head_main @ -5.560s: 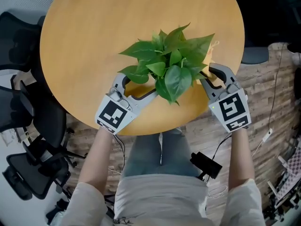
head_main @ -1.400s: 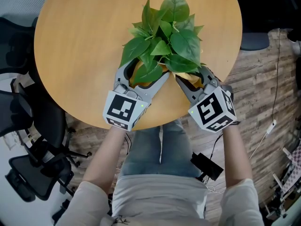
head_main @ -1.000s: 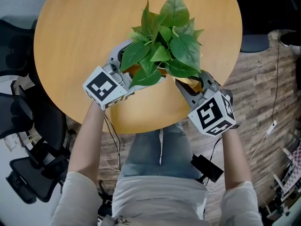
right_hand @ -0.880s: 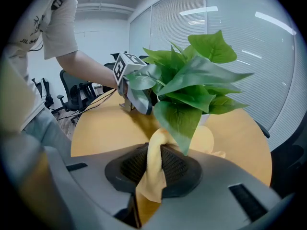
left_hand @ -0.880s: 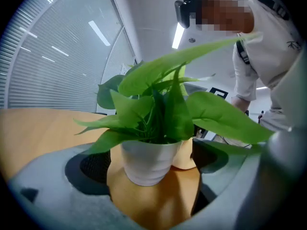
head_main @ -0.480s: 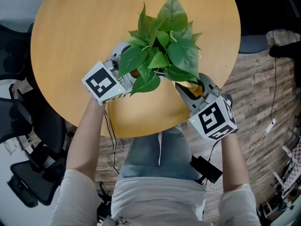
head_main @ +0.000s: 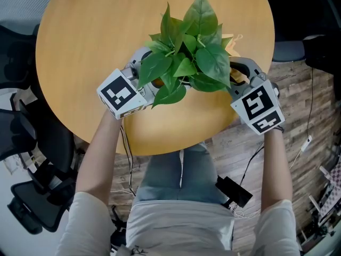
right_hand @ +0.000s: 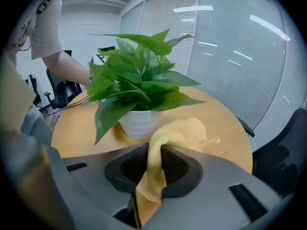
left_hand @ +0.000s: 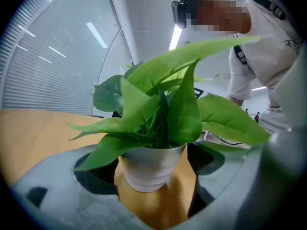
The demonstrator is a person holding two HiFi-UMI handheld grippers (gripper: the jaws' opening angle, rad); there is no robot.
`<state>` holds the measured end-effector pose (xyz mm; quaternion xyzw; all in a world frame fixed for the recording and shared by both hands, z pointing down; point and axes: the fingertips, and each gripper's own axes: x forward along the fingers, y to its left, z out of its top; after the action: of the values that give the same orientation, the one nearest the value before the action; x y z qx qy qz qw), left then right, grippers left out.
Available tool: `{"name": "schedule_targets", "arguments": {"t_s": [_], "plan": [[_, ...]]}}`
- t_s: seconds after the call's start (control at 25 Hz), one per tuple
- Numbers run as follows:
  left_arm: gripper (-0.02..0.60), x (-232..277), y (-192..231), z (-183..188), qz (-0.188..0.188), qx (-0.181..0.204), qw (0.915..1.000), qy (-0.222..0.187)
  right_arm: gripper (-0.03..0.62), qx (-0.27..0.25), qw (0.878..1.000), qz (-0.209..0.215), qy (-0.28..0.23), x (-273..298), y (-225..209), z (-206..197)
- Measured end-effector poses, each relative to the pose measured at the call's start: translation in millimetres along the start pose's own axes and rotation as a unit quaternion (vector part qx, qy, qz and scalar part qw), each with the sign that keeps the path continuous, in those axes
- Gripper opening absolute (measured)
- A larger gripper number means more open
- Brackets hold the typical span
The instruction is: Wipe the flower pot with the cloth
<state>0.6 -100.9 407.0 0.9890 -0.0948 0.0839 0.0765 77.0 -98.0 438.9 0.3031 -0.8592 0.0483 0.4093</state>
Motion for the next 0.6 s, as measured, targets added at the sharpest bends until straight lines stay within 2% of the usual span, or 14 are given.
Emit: {"name": "schedule_targets", "arguments": {"t_s": [0.32, 0.6], "plan": [[0.460, 1, 1, -1, 0.015, 0.002, 0.9999, 0.005, 0.063, -0.070, 0.997, -0.003, 0.010, 16, 2, 24], [0.460, 0, 2, -3, 0.030, 0.001, 0.9995, 0.005, 0.063, -0.076, 0.997, -0.003, 0.014, 14, 10, 22]]}}
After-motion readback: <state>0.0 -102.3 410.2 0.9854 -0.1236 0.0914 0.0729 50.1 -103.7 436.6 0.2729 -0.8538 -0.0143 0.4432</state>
